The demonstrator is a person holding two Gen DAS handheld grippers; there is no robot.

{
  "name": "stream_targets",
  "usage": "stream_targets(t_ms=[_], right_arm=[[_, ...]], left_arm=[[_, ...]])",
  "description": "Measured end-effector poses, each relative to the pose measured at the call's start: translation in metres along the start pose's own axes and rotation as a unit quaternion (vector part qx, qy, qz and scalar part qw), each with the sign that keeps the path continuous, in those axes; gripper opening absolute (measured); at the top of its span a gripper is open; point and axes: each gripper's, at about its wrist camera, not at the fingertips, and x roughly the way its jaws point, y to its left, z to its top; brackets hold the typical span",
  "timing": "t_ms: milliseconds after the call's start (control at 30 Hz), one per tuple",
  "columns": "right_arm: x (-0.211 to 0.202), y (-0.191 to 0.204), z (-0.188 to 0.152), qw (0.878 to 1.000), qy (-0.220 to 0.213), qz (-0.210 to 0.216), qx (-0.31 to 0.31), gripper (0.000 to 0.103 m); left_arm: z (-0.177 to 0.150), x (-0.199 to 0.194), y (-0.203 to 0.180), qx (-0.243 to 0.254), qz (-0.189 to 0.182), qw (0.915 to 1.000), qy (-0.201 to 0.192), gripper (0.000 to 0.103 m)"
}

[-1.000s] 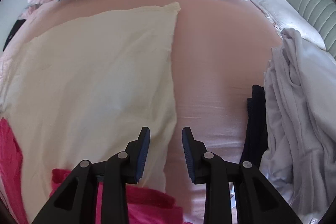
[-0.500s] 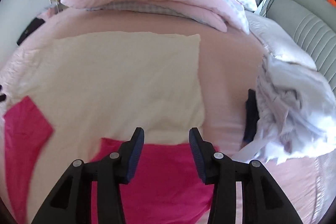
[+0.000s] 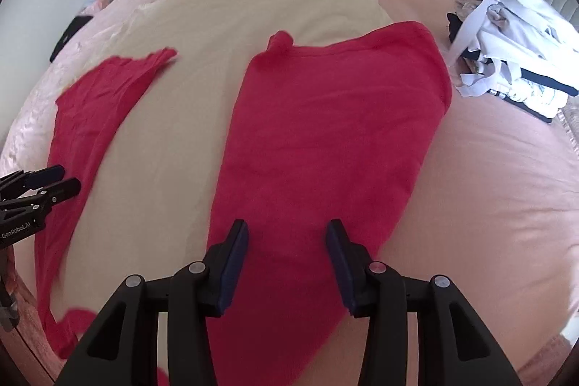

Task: Fold clothes

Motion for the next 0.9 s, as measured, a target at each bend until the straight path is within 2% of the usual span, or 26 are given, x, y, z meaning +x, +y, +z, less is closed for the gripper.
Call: stream_targets(t_ms=[233,267,367,533,633,700,733,767,833,900], right_arm=[[-0.029,0.017,-0.053,1.0,0.007,-0.015,-0.006,0.045],[-0.031,0.016,-0.062,1.0,0.006,-0.015,-0.002,0.045],[-0.033,0.007,-0.083,1.0,-0.006,-0.003,0.008,0.046],[-0.044,-0.001,-0.102,1.0,0.002,0.016,0.016,0.047],[-0.057,-0.001,-0.11,0.998,0.001,0.047,0.031,0.046],[-0.067,0.001,-0.109,0.995,-0.025,0.082,0.048,0.046],[-0.07,0.004,-0.105,0.995,-0.05,0.078,0.04,0.046],[-0.072,0.008,-0.099,0.995,-0.07,0.071,0.031,0.046],[-0.063,0.015,-0.083,0.996,-0.074,0.041,0.011,0.046],[-0.051,0.018,-0.071,0.998,-0.052,0.022,0.007,0.046]], left_arm=[[-0.045,-0.021,-0.003,-0.025,0.011,0.9993,-0.026,0.054],[-0.05,-0.026,-0.005,-0.029,0.01,0.9992,-0.026,0.055],[-0.065,-0.024,-0.004,-0.032,0.012,0.9993,-0.017,0.071],[-0.084,-0.031,0.001,-0.07,-0.002,0.9972,-0.026,0.071],[-0.081,-0.049,0.01,-0.11,-0.036,0.9912,-0.064,0.071],[-0.075,-0.06,0.013,-0.117,-0.04,0.9868,-0.105,0.071],[-0.07,-0.06,0.012,-0.112,-0.035,0.9867,-0.113,0.071],[-0.064,-0.056,0.011,-0.103,-0.026,0.9879,-0.112,0.071],[-0.055,-0.043,0.009,-0.095,-0.006,0.9912,-0.092,0.071],[-0.055,-0.03,0.008,-0.105,0.007,0.993,-0.053,0.071]])
